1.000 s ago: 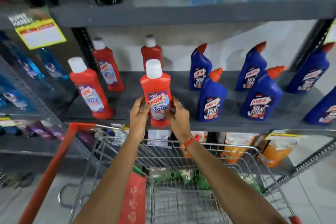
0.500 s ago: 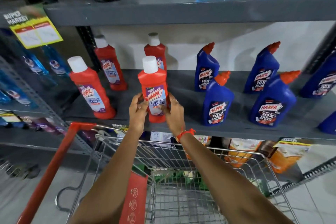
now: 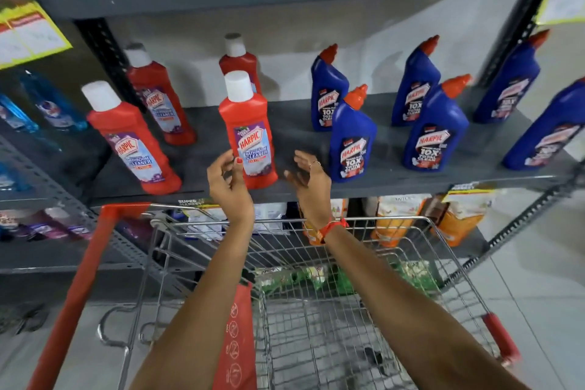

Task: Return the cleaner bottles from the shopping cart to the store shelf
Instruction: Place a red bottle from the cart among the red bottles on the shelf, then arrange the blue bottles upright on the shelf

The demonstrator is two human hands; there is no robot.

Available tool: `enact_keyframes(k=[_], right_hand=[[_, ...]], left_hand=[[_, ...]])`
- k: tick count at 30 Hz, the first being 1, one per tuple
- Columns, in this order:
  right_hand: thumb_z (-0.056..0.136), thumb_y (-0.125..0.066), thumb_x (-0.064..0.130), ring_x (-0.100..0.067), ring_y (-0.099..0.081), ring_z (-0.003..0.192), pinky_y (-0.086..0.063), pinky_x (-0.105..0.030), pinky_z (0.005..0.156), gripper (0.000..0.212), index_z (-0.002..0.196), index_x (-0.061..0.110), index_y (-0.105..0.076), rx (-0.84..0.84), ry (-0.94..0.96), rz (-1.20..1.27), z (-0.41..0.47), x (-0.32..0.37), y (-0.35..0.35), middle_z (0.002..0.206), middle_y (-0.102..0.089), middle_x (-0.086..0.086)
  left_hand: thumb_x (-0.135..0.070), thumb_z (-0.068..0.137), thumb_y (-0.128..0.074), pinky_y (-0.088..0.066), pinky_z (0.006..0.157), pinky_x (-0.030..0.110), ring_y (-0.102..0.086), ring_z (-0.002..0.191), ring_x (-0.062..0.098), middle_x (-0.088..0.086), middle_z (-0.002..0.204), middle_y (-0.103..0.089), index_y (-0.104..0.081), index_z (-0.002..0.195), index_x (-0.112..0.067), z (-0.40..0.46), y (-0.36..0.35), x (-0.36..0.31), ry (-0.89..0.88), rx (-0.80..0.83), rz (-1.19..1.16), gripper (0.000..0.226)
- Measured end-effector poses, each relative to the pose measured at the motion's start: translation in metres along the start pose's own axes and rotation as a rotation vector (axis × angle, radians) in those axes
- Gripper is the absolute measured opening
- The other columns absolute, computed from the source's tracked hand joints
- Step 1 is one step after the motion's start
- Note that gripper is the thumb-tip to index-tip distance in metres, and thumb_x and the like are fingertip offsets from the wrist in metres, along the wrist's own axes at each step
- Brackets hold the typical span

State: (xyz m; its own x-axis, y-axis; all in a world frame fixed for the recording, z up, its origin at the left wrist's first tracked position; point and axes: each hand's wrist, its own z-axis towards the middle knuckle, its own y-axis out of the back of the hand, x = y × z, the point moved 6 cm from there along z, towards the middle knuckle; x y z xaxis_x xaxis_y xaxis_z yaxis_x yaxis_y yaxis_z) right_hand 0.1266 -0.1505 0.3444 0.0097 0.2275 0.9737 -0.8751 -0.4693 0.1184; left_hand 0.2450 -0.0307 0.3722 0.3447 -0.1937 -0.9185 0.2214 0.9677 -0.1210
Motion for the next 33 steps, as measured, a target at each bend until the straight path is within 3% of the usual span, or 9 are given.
enact_keyframes(k=[2, 6, 10, 17, 20, 23, 26, 29, 33], right_hand=[[0.085, -0.059, -0.006, -0.018, -0.054, 0.112, -0.049, -0.008, 0.086, 0.04, 0.124, 0.0, -0.05, -0.046, -0.006, 0.001, -0.012, -0.007, 0.017, 0.126, -0.057, -0.016], [0.084, -0.054, -0.016, -0.022, -0.056, 0.107, -0.047, 0.003, 0.071, 0.038, 0.12, -0.005, -0.051, -0.133, -0.074, 0.071, -0.023, -0.025, 0.058, 0.124, -0.056, -0.023], [0.085, -0.055, -0.011, -0.022, -0.062, 0.097, -0.052, -0.009, 0.068, 0.03, 0.114, -0.002, -0.056, -0.303, -0.15, 0.163, -0.018, -0.045, 0.124, 0.109, -0.063, -0.019], [0.08, -0.063, -0.001, -0.02, -0.053, 0.074, -0.041, -0.021, 0.065, 0.018, 0.095, 0.008, -0.059, -0.549, -0.141, -0.059, 0.006, -0.064, 0.246, 0.079, -0.056, -0.007], [0.081, -0.062, -0.003, -0.021, -0.052, 0.077, -0.044, -0.034, 0.073, 0.029, 0.107, 0.003, -0.053, -0.487, -0.174, -0.009, 0.029, -0.069, 0.282, 0.089, -0.05, -0.011], [0.087, -0.055, -0.006, -0.029, -0.052, 0.111, -0.047, -0.044, 0.098, 0.045, 0.129, 0.001, -0.038, -0.318, -0.17, 0.008, 0.05, -0.07, 0.294, 0.121, -0.045, -0.023], [0.092, -0.049, -0.003, -0.03, -0.038, 0.133, -0.039, -0.045, 0.11, 0.051, 0.139, 0.003, -0.029, -0.17, -0.161, 0.013, 0.065, -0.068, 0.301, 0.144, -0.035, -0.02], [0.094, -0.045, -0.002, -0.031, -0.044, 0.129, -0.041, -0.037, 0.104, 0.045, 0.137, 0.002, -0.034, -0.055, -0.128, -0.036, 0.078, -0.062, 0.3, 0.139, -0.044, -0.022], [0.095, -0.042, -0.002, -0.034, -0.048, 0.124, -0.043, -0.042, 0.103, 0.039, 0.133, 0.001, -0.039, -0.014, -0.132, -0.062, 0.088, -0.061, 0.304, 0.133, -0.049, -0.025]], left_hand=[[-0.001, 0.088, -0.051, -0.043, 0.072, 0.005, -0.055, 0.086, 0.013, 0.013, 0.098, -0.06, -0.057, 0.108, 0.005, -0.017, -0.009, -0.003, -0.023, 0.048, 0.022, 0.022], [-0.001, 0.088, -0.051, -0.045, 0.069, 0.008, -0.059, 0.072, 0.026, 0.037, 0.095, -0.061, -0.058, 0.102, 0.007, -0.061, -0.042, -0.006, -0.002, 0.224, 0.055, 0.018], [-0.007, 0.089, -0.051, -0.049, 0.079, 0.038, -0.059, 0.084, 0.026, 0.033, 0.099, -0.063, -0.058, 0.105, 0.003, -0.104, -0.096, -0.008, 0.099, 0.44, 0.021, 0.021], [-0.009, 0.09, -0.05, -0.048, 0.089, 0.04, -0.058, 0.098, 0.023, 0.023, 0.113, -0.062, -0.056, 0.111, 0.0, -0.147, -0.214, -0.015, 0.154, 0.647, -0.026, 0.024], [-0.02, 0.091, -0.048, -0.046, 0.089, 0.039, -0.05, 0.109, 0.021, 0.014, 0.126, -0.052, -0.04, 0.129, -0.009, -0.152, -0.267, 0.003, 0.425, 0.667, -0.1, 0.04], [-0.034, 0.091, -0.046, -0.036, 0.102, 0.045, -0.039, 0.126, 0.02, 0.007, 0.144, -0.037, -0.028, 0.138, -0.018, -0.15, -0.294, 0.027, 0.611, 0.683, -0.081, 0.053], [-0.038, 0.091, -0.044, -0.032, 0.1, 0.04, -0.035, 0.128, 0.015, -0.004, 0.138, -0.042, -0.036, 0.135, -0.022, -0.153, -0.306, 0.036, 0.615, 0.756, -0.044, 0.047], [-0.029, 0.092, -0.046, -0.036, 0.096, 0.034, -0.043, 0.115, 0.013, -0.006, 0.118, -0.048, -0.039, 0.134, -0.019, -0.155, -0.31, 0.034, 0.551, 0.783, -0.001, 0.044], [-0.02, 0.091, -0.048, -0.047, 0.09, 0.039, -0.05, 0.106, 0.015, -0.003, 0.113, -0.052, -0.043, 0.132, -0.014, -0.157, -0.31, 0.027, 0.468, 0.759, 0.069, 0.041]])
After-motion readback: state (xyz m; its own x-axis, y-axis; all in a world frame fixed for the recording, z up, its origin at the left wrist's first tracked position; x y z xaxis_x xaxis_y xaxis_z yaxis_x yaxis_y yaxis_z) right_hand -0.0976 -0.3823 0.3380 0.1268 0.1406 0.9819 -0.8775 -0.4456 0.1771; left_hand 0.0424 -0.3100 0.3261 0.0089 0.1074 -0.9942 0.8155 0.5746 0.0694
